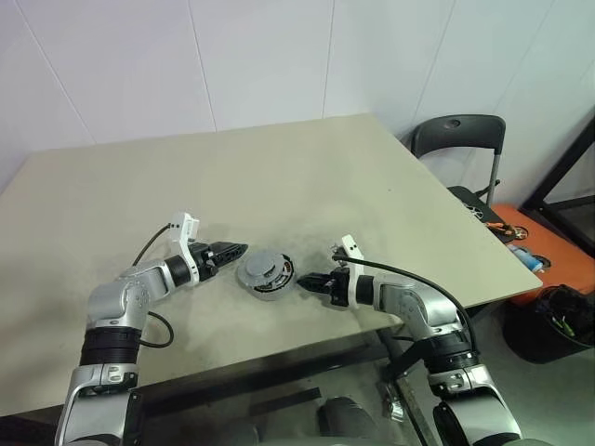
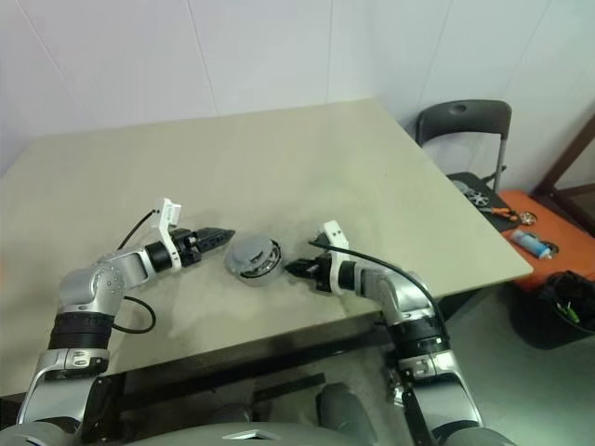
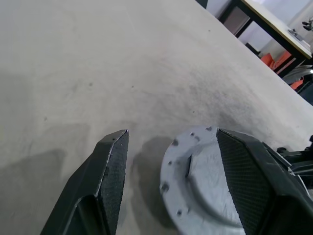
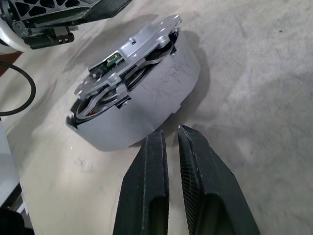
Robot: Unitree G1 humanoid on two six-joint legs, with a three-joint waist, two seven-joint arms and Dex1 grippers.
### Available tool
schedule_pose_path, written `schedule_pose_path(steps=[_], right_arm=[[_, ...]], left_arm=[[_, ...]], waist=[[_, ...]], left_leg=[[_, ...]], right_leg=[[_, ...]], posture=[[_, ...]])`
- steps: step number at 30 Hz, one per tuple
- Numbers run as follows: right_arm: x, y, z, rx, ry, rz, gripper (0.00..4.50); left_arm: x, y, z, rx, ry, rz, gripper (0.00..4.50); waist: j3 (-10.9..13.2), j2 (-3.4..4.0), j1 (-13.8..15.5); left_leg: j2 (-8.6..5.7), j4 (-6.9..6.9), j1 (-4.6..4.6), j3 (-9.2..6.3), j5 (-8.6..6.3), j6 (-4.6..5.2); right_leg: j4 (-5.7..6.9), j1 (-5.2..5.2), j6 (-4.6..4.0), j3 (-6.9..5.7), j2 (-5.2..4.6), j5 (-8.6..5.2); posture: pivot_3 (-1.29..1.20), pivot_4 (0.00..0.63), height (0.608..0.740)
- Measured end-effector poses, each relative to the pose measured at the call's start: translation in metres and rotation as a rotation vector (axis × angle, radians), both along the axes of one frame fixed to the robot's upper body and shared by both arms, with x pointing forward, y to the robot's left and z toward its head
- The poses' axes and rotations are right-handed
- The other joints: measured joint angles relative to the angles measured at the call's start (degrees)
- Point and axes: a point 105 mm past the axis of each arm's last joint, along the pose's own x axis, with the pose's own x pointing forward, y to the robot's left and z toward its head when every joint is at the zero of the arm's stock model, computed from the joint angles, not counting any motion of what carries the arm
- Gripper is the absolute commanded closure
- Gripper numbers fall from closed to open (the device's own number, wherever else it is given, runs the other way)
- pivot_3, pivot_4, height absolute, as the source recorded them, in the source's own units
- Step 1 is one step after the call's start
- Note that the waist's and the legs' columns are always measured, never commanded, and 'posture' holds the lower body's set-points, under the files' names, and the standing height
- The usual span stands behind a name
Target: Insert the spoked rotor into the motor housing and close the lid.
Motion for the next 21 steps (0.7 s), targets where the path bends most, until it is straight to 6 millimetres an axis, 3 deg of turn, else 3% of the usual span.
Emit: schedule_pose_path(steps=[7,9,11,15,19,21], right_arm=[[-0.007,-0.006,-0.003,-0.057,-0.021,0.062,4.01],[-0.018,-0.012,-0.009,-0.153,-0.062,0.158,4.01],[-0.036,-0.030,-0.007,-0.345,-0.219,0.351,4.01],[-0.046,-0.047,-0.002,-0.468,-0.317,0.499,4.01],[-0.033,-0.047,0.003,-0.452,-0.355,0.454,4.01],[0.006,-0.040,0.020,-0.388,-0.423,0.230,3.84]], left_arm=[[-0.001,0.000,0.000,0.006,-0.002,0.005,1.44],[-0.001,0.000,0.001,0.007,-0.006,0.004,1.44],[-0.002,-0.001,0.001,0.007,-0.008,0.002,1.44],[-0.002,0.004,0.002,0.009,-0.012,0.013,1.44],[-0.002,0.007,0.003,0.014,-0.012,0.019,1.44],[-0.002,0.007,0.003,0.013,-0.014,0.022,1.44]], waist=[[-0.01,-0.01,0.24],[-0.01,-0.01,0.35],[-0.05,0.18,1.03],[-0.15,0.05,2.16],[-0.12,-0.04,2.92],[0.08,-0.01,2.47]], left_leg=[[0.00,0.02,-0.01,0.01,0.00,0.00],[-0.01,0.00,-0.04,0.01,-0.01,0.00],[-0.09,0.00,-0.07,0.07,-0.04,0.01],[-0.12,0.01,-0.07,0.12,-0.10,0.10],[-0.16,0.10,-0.05,0.16,-0.10,0.09],[-0.13,0.14,-0.07,0.23,-0.04,0.00]], right_leg=[[-0.08,0.05,0.02,-0.01,-0.02,-0.01],[-0.14,0.05,0.07,-0.02,-0.03,-0.04],[-0.23,0.09,0.29,-0.02,-0.16,-0.18],[-0.35,0.18,0.38,-0.07,-0.24,-0.26],[-0.29,0.19,0.27,-0.04,-0.27,-0.30],[-0.17,0.07,-0.05,0.06,-0.22,-0.17]], posture=[[0.00,0.000,0.740],[0.00,0.000,0.740],[0.00,0.000,0.740],[0.00,0.000,0.740],[0.00,0.000,0.740],[0.00,0.000,0.740]])
